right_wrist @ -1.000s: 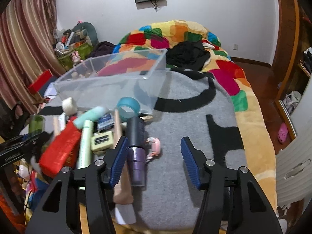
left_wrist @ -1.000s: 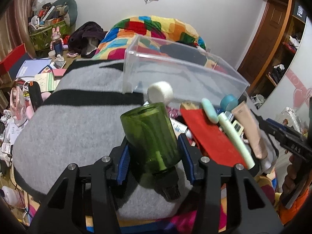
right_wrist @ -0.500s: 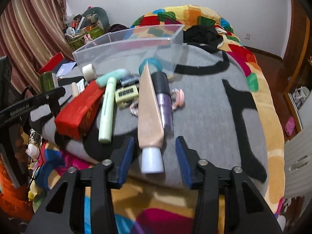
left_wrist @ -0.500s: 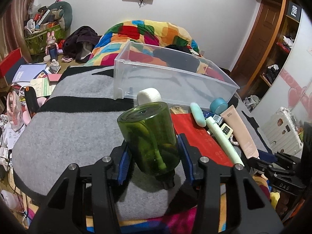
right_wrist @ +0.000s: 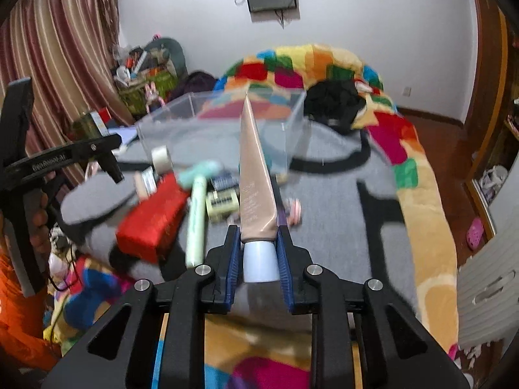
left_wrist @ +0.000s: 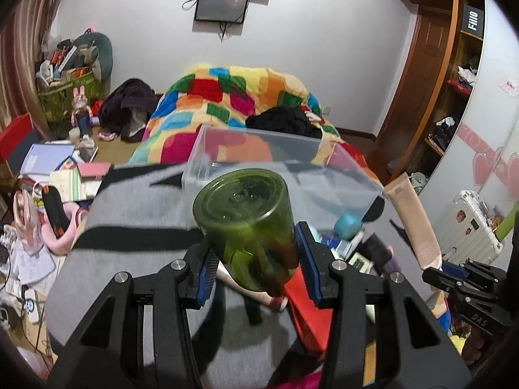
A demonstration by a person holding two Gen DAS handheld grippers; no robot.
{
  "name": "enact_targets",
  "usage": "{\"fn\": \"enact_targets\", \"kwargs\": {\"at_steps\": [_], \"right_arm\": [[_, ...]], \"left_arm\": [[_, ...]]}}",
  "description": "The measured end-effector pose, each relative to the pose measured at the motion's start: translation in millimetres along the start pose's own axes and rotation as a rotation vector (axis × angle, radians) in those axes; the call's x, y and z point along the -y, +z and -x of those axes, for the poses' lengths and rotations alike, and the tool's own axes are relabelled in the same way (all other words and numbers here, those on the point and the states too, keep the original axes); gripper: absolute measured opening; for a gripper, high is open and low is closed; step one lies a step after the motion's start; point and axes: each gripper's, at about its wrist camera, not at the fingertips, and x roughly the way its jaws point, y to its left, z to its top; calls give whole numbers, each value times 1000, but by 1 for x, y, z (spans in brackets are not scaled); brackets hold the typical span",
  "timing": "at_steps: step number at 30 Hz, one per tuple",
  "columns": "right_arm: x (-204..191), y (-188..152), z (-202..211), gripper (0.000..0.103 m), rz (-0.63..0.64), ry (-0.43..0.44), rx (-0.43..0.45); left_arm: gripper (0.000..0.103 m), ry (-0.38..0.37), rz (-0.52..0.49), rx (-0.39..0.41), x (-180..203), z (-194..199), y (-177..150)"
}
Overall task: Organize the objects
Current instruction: 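Carry both items into the clear box and open both tools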
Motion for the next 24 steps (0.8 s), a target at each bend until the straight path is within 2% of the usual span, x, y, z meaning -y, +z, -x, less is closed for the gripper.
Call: {"fn": "enact_targets", "kwargs": {"at_steps": [4, 5, 12, 19, 24], "right_arm": [[-6, 23, -4, 20, 12, 9, 46], [-7, 29, -6, 20, 17, 12, 54], [-14, 70, -26, 20, 35, 30, 100], [-18, 103, -51, 20, 40, 66, 105], [-21, 118, -78, 20, 47, 99, 62]], "left_arm": [[45, 5, 0, 21, 0, -4, 15], [42, 3, 1, 23, 0, -5, 19], [42, -10, 12, 11, -2, -23, 40], [42, 18, 3, 27, -5, -36, 66], [42, 49, -8, 30, -7, -49, 84]]}}
